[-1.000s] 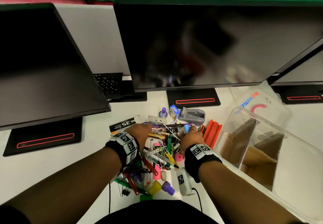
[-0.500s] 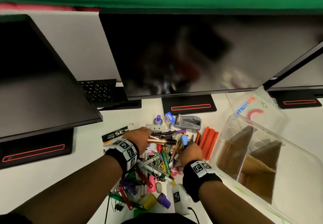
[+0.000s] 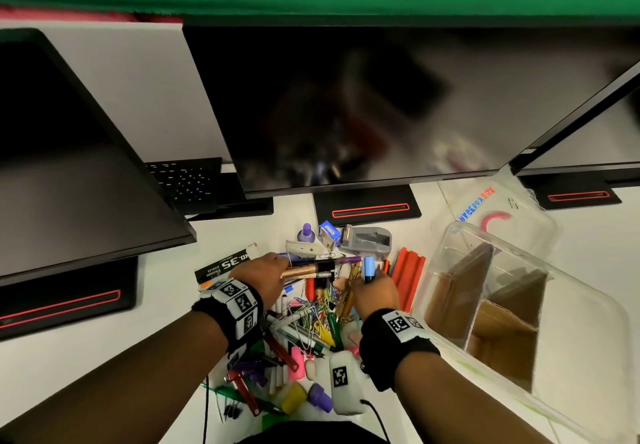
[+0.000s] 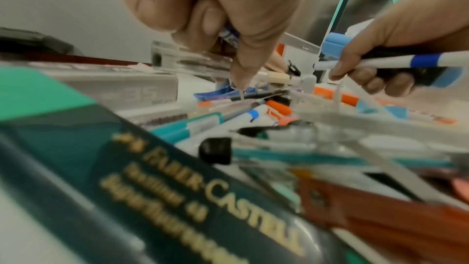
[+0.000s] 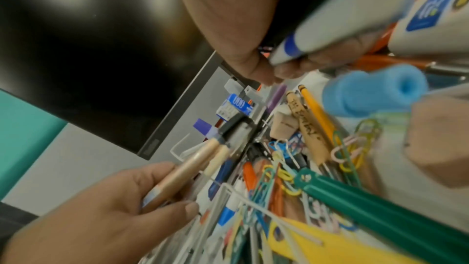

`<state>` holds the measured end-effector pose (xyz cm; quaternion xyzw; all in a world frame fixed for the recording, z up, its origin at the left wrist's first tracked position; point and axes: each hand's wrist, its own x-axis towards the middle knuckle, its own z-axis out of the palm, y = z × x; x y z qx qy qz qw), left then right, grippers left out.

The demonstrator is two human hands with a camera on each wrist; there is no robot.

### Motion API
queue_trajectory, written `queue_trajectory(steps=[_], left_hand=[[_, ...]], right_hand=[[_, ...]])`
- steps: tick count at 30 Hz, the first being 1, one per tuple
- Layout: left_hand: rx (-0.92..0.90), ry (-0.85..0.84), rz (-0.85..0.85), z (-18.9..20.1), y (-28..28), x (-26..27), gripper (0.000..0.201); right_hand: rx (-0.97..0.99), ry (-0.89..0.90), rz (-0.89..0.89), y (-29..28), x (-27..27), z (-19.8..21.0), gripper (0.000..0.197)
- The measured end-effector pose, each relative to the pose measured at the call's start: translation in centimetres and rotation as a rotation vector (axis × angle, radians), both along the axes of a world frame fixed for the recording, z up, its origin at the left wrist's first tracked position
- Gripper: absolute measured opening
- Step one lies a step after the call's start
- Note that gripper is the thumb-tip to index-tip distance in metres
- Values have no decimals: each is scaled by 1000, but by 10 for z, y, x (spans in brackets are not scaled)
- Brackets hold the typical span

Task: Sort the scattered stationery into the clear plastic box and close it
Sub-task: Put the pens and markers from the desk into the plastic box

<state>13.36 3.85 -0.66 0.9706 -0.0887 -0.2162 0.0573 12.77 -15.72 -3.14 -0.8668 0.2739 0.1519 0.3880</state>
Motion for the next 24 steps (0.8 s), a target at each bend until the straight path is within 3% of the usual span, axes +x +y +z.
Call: queue_trajectory(steps=[4,10,14,18,21,24], left_hand=[[2,-3,23,5,5,-9,34],[-44,-42,81,13,16,-22,27],[-3,-69,43,14,16,-21,28],[-47,15,-4,18,5,-14,29],[-102,36,-82,21,-15,-7,30],[-162,4,-56,16,-45,0,32]], right_hand=[[-32,139,47,1,9,4,33],[-256,135,277,10,10,6,32],[-228,138,322,13,3,6,35],[-226,149,346,9,2,9,39],[-193,137,338,7,1,8,34],[-216,127,332,5,-5,6,31]])
